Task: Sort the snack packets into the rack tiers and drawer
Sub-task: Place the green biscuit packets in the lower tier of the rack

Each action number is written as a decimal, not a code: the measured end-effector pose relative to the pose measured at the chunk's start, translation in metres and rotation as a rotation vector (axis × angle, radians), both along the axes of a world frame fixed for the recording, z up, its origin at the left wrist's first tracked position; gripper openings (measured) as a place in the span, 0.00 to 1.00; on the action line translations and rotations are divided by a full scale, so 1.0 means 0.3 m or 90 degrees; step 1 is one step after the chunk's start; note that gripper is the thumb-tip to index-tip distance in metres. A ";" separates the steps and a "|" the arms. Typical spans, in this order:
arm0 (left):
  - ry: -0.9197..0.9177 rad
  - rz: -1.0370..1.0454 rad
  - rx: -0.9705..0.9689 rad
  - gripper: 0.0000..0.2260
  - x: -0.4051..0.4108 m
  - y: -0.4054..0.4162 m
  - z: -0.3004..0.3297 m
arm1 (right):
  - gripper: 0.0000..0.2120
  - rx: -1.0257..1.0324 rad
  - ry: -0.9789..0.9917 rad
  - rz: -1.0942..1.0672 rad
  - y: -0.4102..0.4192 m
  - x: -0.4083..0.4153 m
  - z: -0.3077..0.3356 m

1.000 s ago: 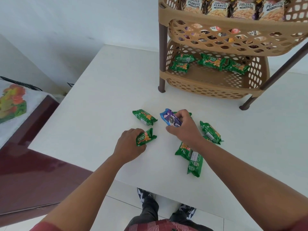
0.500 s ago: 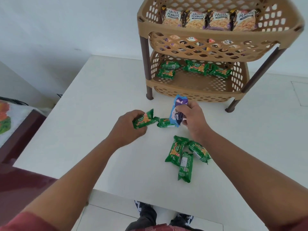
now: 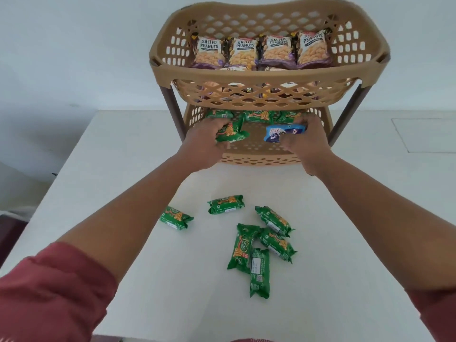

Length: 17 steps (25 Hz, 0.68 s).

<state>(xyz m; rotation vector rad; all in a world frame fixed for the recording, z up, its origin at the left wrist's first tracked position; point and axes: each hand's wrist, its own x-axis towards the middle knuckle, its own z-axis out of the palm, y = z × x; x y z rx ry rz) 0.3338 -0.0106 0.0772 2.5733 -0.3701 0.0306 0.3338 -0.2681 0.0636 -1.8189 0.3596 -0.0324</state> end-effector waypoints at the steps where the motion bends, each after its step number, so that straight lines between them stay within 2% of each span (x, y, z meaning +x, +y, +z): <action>1: -0.004 -0.009 0.002 0.26 0.045 -0.019 -0.004 | 0.24 -0.022 0.008 0.008 -0.015 0.032 -0.007; 5: -0.032 -0.078 0.151 0.25 0.210 -0.098 -0.063 | 0.19 -0.125 0.016 0.062 -0.039 0.152 -0.050; 8: -0.022 -0.104 0.244 0.26 0.307 -0.151 -0.123 | 0.17 -0.199 0.074 0.060 -0.033 0.259 -0.106; 12: -0.003 -0.116 0.264 0.29 0.383 -0.205 -0.182 | 0.14 -0.274 0.138 0.035 -0.030 0.367 -0.175; 17: 0.017 -0.121 0.275 0.28 0.447 -0.240 -0.244 | 0.14 -0.495 0.151 0.092 -0.059 0.396 -0.221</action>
